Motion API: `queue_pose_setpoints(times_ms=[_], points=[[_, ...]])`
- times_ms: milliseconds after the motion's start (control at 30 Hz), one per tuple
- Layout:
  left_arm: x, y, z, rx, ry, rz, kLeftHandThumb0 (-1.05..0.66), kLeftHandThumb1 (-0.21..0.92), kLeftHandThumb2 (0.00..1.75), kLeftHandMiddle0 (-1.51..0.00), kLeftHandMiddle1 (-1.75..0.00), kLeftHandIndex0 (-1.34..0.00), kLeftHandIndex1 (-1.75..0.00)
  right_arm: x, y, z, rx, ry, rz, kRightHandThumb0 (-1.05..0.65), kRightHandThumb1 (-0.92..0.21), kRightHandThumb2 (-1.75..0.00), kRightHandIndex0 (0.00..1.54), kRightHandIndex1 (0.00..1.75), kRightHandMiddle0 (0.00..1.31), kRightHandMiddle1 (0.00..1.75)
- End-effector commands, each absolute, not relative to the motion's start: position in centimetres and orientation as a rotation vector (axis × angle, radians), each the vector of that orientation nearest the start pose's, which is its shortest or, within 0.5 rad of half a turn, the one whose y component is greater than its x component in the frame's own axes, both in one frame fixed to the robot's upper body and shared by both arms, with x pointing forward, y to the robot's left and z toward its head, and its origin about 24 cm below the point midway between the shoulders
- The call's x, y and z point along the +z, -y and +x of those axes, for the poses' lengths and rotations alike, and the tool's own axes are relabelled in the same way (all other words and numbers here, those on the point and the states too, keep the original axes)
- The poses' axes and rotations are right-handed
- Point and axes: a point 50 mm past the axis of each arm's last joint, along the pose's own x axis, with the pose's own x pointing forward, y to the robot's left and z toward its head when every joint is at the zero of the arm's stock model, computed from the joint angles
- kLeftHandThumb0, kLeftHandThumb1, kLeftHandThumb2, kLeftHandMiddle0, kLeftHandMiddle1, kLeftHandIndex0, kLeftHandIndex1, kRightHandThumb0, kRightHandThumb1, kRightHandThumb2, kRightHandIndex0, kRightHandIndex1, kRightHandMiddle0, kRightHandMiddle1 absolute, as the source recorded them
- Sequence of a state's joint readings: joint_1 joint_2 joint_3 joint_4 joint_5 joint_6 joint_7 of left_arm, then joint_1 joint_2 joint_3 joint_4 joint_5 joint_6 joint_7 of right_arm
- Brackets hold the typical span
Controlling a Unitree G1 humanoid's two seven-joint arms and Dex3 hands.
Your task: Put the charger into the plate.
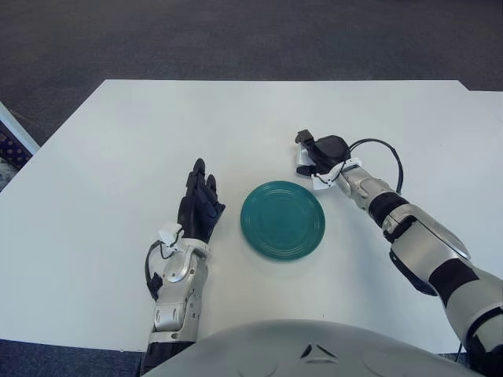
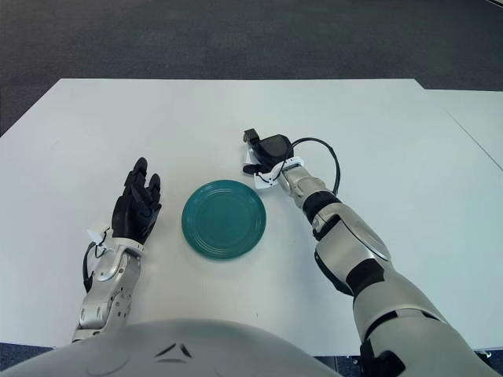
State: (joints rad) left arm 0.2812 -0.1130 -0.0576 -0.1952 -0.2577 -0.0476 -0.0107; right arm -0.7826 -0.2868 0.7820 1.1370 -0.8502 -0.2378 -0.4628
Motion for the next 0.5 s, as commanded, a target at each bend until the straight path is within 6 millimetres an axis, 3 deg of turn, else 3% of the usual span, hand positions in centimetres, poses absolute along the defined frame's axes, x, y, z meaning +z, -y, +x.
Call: queue_pose_setpoints(times_ms=[0, 467], points=[[3.48, -13.19, 20.24, 0.058, -0.017, -0.376, -1.05, 0.92, 1.01, 0.00, 0.00, 0.00, 0.00, -2.17, 13.76, 32.19, 0.562, 0.147, -1.642, -0.40, -0.61, -0.94, 1.08, 1.75, 0.40, 1.75], [3.42, -13.10, 20.25, 0.063, -0.032, -0.391, -1.05, 0.92, 1.03, 0.00, 0.00, 0.00, 0.00, -2.06, 13.64, 32.14, 0.563, 0.151, -1.596, -0.40, -0.57, -0.99, 1.07, 1.75, 0.42, 1.75]])
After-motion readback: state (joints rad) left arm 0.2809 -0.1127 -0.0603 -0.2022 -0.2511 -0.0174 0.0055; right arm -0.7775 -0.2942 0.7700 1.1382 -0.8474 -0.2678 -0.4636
